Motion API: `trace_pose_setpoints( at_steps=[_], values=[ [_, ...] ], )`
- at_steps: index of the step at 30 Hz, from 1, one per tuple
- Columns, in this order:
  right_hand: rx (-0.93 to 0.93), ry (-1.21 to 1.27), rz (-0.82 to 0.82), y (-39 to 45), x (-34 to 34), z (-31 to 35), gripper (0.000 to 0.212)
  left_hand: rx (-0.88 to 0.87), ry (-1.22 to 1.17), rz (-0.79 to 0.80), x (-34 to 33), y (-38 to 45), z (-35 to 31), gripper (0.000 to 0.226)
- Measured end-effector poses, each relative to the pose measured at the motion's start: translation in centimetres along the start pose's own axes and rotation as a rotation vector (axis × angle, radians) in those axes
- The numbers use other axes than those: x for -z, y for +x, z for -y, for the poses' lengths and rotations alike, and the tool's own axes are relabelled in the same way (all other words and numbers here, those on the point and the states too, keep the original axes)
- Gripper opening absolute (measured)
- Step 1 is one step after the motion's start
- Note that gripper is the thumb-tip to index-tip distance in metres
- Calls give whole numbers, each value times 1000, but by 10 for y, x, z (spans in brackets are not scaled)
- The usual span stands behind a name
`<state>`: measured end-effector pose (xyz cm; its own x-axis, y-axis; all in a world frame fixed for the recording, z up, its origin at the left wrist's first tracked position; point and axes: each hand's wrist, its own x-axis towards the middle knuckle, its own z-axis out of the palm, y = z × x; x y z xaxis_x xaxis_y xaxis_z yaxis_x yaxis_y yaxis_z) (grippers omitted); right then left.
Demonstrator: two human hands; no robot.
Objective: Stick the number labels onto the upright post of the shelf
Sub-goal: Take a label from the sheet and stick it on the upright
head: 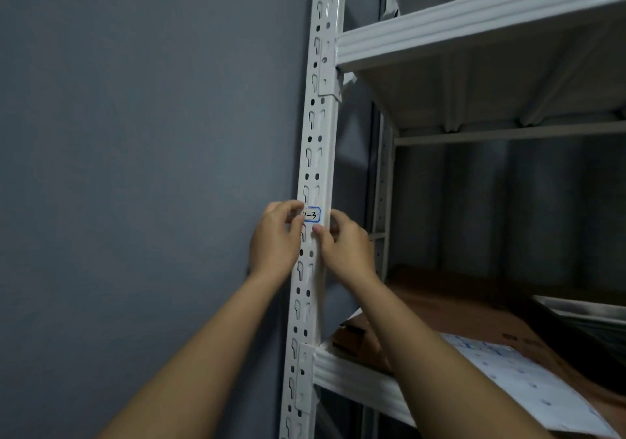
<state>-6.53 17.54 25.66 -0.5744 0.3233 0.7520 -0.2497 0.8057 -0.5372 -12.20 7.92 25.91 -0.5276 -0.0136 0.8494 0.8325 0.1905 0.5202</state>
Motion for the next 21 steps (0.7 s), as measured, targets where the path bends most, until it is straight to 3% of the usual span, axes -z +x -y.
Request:
trace_pose_setpoints(
  at_steps=[11,21],
  values=[
    [6,-41,-38,1,-4,-7,30,-94,143,-97,-3,4,3,7],
    [-13,-75,-47,-1,-4,-5,34,-61,119,-5,-4,7,9,5]
  ],
)
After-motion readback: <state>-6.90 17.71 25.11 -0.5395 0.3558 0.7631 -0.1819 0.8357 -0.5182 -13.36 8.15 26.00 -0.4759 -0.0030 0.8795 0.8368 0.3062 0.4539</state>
